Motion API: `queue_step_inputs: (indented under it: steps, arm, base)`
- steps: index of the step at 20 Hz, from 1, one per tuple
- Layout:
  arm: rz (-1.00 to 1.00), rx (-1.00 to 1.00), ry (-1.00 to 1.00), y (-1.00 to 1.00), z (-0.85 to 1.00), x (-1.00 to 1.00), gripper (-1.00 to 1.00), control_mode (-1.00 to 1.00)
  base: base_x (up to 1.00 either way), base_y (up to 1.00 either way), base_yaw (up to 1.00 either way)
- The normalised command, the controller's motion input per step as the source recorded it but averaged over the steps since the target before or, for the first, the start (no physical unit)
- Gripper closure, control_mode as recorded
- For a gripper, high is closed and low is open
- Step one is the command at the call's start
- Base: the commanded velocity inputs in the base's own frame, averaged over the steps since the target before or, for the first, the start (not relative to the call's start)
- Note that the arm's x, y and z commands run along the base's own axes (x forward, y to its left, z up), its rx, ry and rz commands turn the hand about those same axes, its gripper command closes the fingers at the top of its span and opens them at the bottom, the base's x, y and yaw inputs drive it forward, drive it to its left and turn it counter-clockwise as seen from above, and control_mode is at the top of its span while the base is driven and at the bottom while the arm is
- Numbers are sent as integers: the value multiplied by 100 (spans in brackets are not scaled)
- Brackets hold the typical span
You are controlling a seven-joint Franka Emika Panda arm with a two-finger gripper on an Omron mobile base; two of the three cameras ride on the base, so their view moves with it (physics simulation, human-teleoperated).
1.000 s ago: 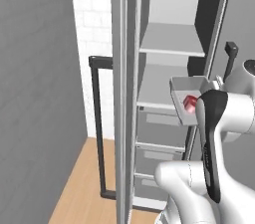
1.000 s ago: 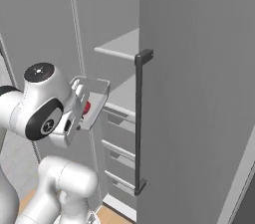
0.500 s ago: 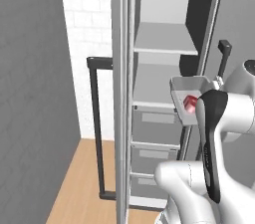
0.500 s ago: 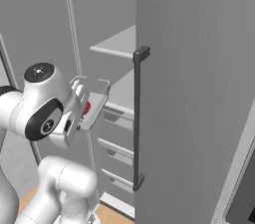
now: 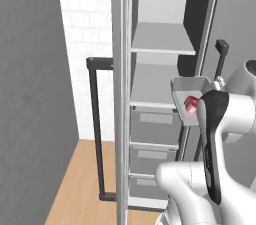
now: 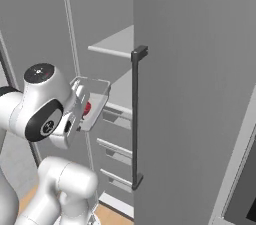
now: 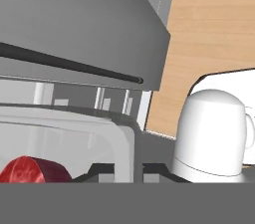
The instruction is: Take the meat container that has the steak and place it on the second highest rack of the freezer. Then take the vegetable container that has the lime and mushroom and place it on the highest rack of the freezer.
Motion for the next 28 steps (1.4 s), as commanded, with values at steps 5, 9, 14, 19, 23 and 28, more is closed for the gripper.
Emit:
queue_step_inputs:
  steps: [5, 9, 14, 19, 23, 28]
  arm:
    - [0, 0, 0, 0, 0, 0, 100, 100]
    - [0, 0, 0, 0, 0, 0, 100, 100]
    - [0, 0, 0, 0, 0, 0, 100, 100]
    - [0, 0, 0, 0, 0, 0, 100, 100]
    - [0, 0, 0, 0, 0, 0, 100, 100]
    - [0, 0, 0, 0, 0, 0, 100, 100]
  base:
    - [24, -8, 0]
    - [-1, 36, 0]
    - [-27, 14, 0]
    - [-33, -30, 0]
    - [-6, -17, 5]
    - [21, 1, 5]
